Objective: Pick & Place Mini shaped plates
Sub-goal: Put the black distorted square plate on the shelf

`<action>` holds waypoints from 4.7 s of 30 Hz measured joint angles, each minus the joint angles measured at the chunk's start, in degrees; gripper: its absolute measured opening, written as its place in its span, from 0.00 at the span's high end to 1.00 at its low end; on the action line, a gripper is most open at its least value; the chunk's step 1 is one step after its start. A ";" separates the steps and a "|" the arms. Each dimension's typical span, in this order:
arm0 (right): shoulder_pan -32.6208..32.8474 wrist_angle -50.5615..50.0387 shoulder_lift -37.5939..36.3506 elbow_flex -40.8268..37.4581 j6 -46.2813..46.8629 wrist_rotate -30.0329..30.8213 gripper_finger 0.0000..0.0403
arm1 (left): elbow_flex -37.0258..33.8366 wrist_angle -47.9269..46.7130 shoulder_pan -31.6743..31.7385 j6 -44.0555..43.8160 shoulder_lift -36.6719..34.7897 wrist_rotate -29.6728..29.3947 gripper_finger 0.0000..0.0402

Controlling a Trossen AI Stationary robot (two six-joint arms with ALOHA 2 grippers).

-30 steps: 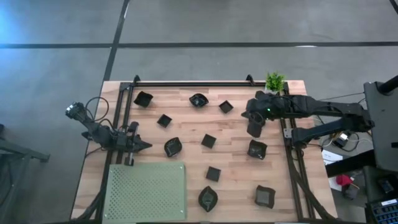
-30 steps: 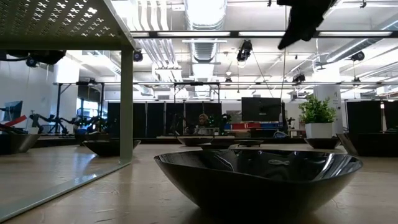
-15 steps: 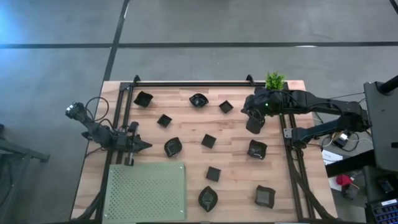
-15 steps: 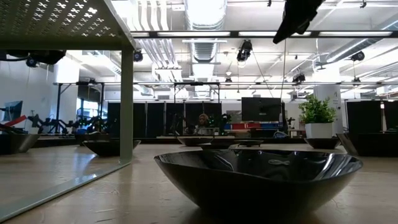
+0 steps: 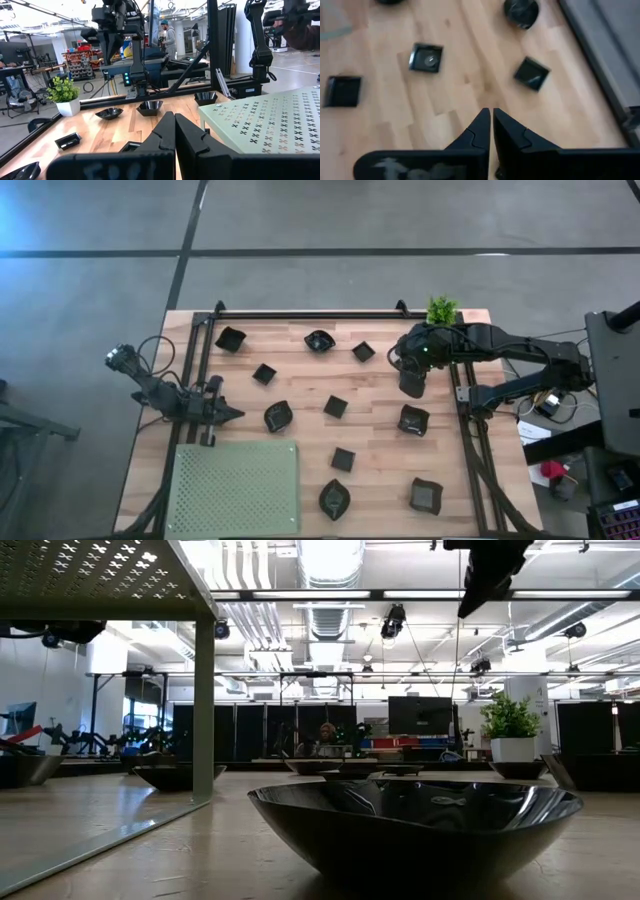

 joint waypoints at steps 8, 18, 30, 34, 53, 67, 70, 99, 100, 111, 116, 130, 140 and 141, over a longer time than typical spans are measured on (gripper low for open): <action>0.04 -3.97 2.62 -0.02 0.26 -2.19 0.71 | 0.00 -0.01 -0.02 -0.01 0.00 0.00 1.00; 0.00 -13.06 6.57 -1.95 3.14 -2.22 0.47 | 0.00 0.00 -0.01 -0.01 -0.01 0.00 1.00; 0.07 -7.66 2.93 -15.34 -9.21 -7.08 0.46 | 0.00 0.00 -0.02 0.01 0.00 0.00 1.00; 0.09 -2.04 2.60 -19.31 -10.79 -11.03 0.46 | 0.00 -0.01 -0.02 0.00 0.00 0.00 1.00; 0.07 1.18 9.76 -21.05 -11.65 -12.97 0.46 | 0.00 -0.01 0.00 -0.01 0.00 0.00 1.00; 0.04 1.14 18.75 -20.98 -11.37 -12.52 0.46 | 0.00 0.00 -0.02 0.01 0.00 0.00 1.00; 0.04 1.15 20.51 -20.98 -11.35 -12.41 0.46 | 0.00 0.00 -0.01 0.00 0.00 0.00 1.00; 0.04 2.38 25.40 -20.93 -5.95 -12.96 0.96 | 0.00 0.00 0.00 -0.01 0.00 0.00 1.00; 0.04 2.38 25.39 -20.92 -5.82 -12.97 0.97 | 0.00 0.00 -0.01 -0.01 0.00 0.00 1.00; 0.15 1.99 18.64 -16.84 -5.51 -12.42 0.98 | 0.00 0.00 -0.02 -0.01 0.00 0.00 1.00; 0.16 2.12 13.17 -12.31 -3.91 -12.29 0.98 | 0.00 0.00 -0.01 0.00 -0.01 0.00 1.00; 0.17 2.54 6.26 0.49 -2.56 -5.87 0.98 | 0.00 0.00 -0.01 0.01 0.00 0.00 1.00; 0.14 11.10 6.38 3.26 -5.02 -4.93 0.98 | 0.00 0.84 -0.01 -0.46 0.00 0.06 1.00; 0.09 11.55 6.49 3.60 -6.07 -4.93 0.98 | 0.00 1.02 0.00 -1.81 -0.01 0.37 1.00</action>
